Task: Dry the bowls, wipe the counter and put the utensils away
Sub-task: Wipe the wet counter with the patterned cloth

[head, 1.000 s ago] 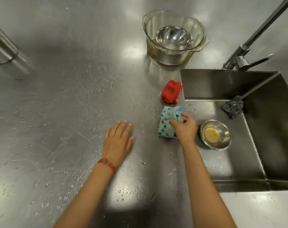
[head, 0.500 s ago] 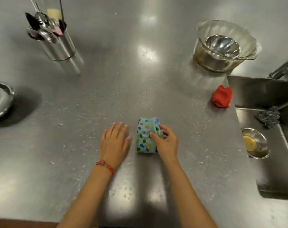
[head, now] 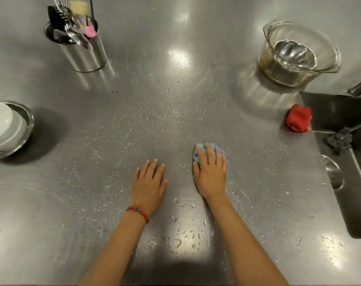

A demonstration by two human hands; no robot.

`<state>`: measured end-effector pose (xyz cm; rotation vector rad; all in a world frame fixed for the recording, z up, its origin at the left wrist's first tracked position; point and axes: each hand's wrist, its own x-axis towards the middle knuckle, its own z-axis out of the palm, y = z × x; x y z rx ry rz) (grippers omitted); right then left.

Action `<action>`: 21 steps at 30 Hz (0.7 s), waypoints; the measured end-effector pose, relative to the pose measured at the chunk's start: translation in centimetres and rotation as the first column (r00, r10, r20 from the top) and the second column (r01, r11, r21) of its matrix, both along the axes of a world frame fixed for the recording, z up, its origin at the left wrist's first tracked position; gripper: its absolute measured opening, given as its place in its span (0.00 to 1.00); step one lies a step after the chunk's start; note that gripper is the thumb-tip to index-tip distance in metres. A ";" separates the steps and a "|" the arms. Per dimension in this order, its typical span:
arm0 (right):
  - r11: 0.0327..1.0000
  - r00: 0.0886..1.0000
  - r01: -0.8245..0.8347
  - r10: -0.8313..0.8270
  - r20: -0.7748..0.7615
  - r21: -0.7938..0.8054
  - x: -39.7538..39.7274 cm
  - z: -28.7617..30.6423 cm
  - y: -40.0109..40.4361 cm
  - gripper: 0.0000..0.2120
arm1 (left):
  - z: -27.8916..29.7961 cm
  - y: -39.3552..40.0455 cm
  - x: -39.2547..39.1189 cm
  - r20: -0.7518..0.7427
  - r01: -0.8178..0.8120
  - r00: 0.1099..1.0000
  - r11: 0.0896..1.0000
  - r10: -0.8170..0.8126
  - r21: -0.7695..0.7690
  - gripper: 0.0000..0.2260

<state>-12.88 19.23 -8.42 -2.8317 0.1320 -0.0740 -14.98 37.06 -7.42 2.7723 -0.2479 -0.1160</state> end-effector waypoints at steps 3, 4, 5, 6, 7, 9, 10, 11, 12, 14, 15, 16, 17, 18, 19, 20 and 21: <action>1.000 0.999 0.007 -0.008 -0.036 -0.018 4.0 0.2 -0.8 0.21 | -0.4 0.0 0.1 -0.003 -0.001 1.000 1.000 0.001 0.028 0.19; 0.999 0.999 0.014 -0.016 -0.044 -0.032 4.8 0.2 -0.9 0.21 | -0.4 -0.2 0.1 0.005 -0.005 1.000 0.999 0.005 0.031 0.19; 0.999 0.999 0.015 -0.017 -0.048 -0.042 5.1 0.2 -1.0 0.21 | -0.5 -0.3 0.3 0.015 -0.007 1.000 0.999 0.007 0.032 0.19; 0.999 0.999 0.007 -0.009 -0.051 -0.040 4.7 0.2 -1.0 0.21 | -0.5 -0.6 0.4 0.022 -0.007 1.000 1.000 0.006 0.028 0.19; 1.000 0.999 -0.008 0.007 -0.050 -0.030 3.7 0.1 -1.0 0.21 | -0.5 -0.9 0.7 0.023 -0.005 1.000 1.000 0.004 0.024 0.19; 0.999 0.998 -0.050 0.049 -0.034 -0.005 1.0 -0.1 -1.2 0.20 | -0.4 -1.6 1.4 0.014 -0.002 1.000 1.000 0.001 0.020 0.19; 0.998 0.997 -0.068 0.068 -0.033 -0.002 -0.2 -0.2 -1.3 0.20 | -0.4 -1.9 1.7 0.004 -0.003 1.000 1.000 0.003 0.020 0.19; 0.997 0.996 -0.080 0.080 -0.035 -0.003 -0.6 -0.3 -1.6 0.20 | -0.5 -2.3 2.1 -0.004 -0.008 1.000 1.000 0.008 0.017 0.19; 0.997 0.996 -0.083 0.083 -0.043 -0.001 -0.4 -0.4 -2.1 0.19 | -0.5 -2.6 2.4 -0.011 -0.013 1.000 1.000 0.013 0.014 0.19; 0.997 0.995 -0.080 0.079 -0.067 -0.014 1.7 -0.6 -3.1 0.19 | -0.5 -3.2 3.0 -0.019 -0.009 1.000 1.000 0.009 0.016 0.19; 0.998 0.995 -0.066 0.064 -0.075 -0.023 3.4 -0.5 -3.6 0.19 | -0.4 -3.4 3.2 -0.015 -0.004 1.000 1.000 0.005 0.016 0.19; 0.999 0.996 -0.039 0.037 -0.084 -0.018 5.5 -0.4 -4.2 0.19 | -0.5 -3.6 3.4 -0.005 -0.005 1.000 1.000 0.005 0.018 0.18; 1.000 0.996 -0.008 0.008 -0.091 -0.006 7.5 -0.3 -4.8 0.20 | -0.5 -3.7 3.6 0.006 -0.007 1.000 1.000 0.007 0.020 0.18; 1.000 0.996 0.019 -0.018 -0.093 0.003 9.0 -0.1 -5.2 0.20 | -0.5 -3.8 3.7 0.010 -0.007 1.000 1.000 0.007 0.023 0.18; 0.999 0.996 0.031 -0.030 -0.089 0.010 9.9 -0.1 -5.5 0.20 | -0.4 -3.8 3.7 0.009 -0.006 1.000 1.000 0.006 0.027 0.18; 1.000 0.996 0.027 -0.026 -0.081 0.013 10.0 -0.2 -5.4 0.20 | -0.3 -3.8 3.8 0.011 -0.004 1.000 0.999 0.003 0.032 0.18; 1.000 0.997 0.006 -0.005 -0.072 0.016 9.4 -0.3 -5.3 0.21 | -0.3 -3.8 3.8 0.012 -0.001 1.000 0.999 0.001 0.041 0.18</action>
